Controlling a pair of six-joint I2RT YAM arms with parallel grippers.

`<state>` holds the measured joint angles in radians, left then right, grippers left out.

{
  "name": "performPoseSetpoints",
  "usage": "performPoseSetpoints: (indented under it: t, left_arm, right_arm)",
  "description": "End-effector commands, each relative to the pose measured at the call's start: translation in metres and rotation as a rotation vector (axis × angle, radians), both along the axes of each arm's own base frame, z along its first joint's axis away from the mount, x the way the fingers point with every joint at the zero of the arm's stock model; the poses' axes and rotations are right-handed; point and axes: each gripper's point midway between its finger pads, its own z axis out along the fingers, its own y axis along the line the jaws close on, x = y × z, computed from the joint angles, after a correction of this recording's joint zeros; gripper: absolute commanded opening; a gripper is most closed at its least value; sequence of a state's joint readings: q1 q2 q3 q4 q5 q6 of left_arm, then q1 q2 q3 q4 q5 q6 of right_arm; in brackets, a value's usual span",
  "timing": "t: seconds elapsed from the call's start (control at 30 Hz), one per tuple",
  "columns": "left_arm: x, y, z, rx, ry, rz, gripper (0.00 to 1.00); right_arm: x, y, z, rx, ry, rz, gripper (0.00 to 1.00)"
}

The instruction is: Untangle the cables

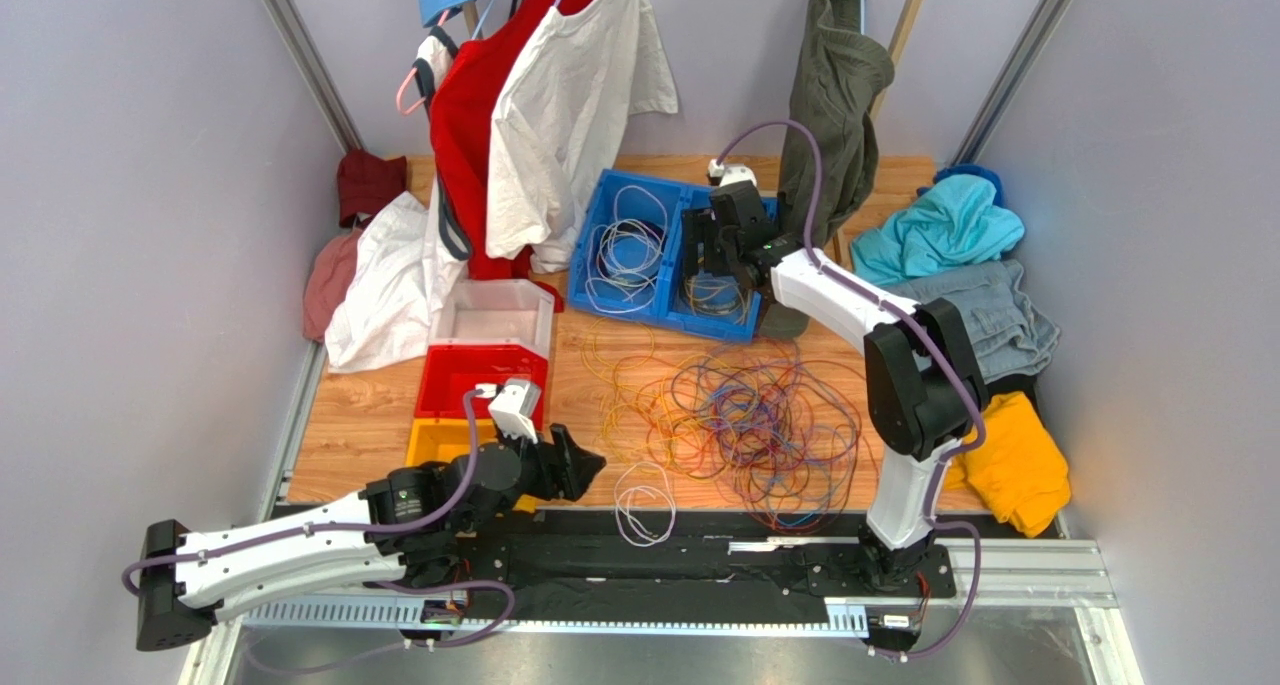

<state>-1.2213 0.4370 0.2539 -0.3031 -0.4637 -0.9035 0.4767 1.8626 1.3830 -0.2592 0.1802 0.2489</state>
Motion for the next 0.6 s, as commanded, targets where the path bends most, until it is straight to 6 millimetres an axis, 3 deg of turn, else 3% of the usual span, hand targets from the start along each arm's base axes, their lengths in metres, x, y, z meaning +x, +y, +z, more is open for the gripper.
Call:
performPoseSetpoints:
  t: [0.0, 0.03, 0.07, 0.1, 0.23, 0.3, 0.37, 0.4, 0.43, 0.47, 0.5, 0.57]
  left_arm:
    - [0.001, -0.004, 0.014, -0.036, -0.007, -0.001, 0.81]
    - [0.001, -0.003, 0.015, -0.037, -0.011, 0.003, 0.81]
    - [0.001, -0.002, 0.016, -0.039, -0.014, 0.003, 0.81]
    - [0.002, -0.002, 0.019, -0.049, -0.026, 0.003, 0.81]
    - [0.007, 0.001, 0.036, -0.053, -0.067, 0.019, 0.82]
    - [0.01, 0.005, 0.04, -0.024, -0.085, 0.03, 0.83]
    - [0.014, 0.008, 0.049, -0.012, -0.107, 0.044, 0.85]
    - [0.015, 0.009, 0.05, 0.001, -0.119, 0.045, 0.89]
    - [0.016, 0.009, 0.054, 0.003, -0.126, 0.048, 0.92]
    - [0.017, 0.008, 0.052, 0.014, -0.126, 0.049, 0.96]
    - [0.019, 0.007, 0.051, 0.015, -0.127, 0.054, 0.99]
    - [0.019, 0.005, 0.043, 0.042, -0.108, 0.053, 0.99]
  right_arm:
    - [0.009, -0.013, 0.067, 0.006, -0.15, -0.058, 0.88]
    - [0.008, -0.014, 0.077, 0.025, -0.177, -0.068, 1.0]
    - [0.003, -0.015, 0.078, 0.034, -0.181, -0.071, 1.0]
    - [-0.002, -0.016, 0.098, 0.057, -0.22, -0.073, 1.0]
    - [-0.029, -0.004, 0.132, 0.127, -0.284, -0.043, 1.0]
    - [-0.054, 0.001, 0.141, 0.213, -0.285, -0.02, 1.0]
    - [-0.083, 0.021, 0.156, 0.321, -0.298, 0.061, 0.99]
    - [-0.099, 0.025, 0.132, 0.33, -0.242, 0.071, 0.99]
    - [-0.118, 0.042, 0.125, 0.342, -0.221, 0.126, 0.99]
    - [-0.133, 0.046, 0.118, 0.344, -0.211, 0.15, 0.98]
    - [-0.149, 0.049, 0.089, 0.307, -0.166, 0.17, 0.98]
    - [-0.182, 0.066, 0.065, 0.269, -0.135, 0.239, 0.94]
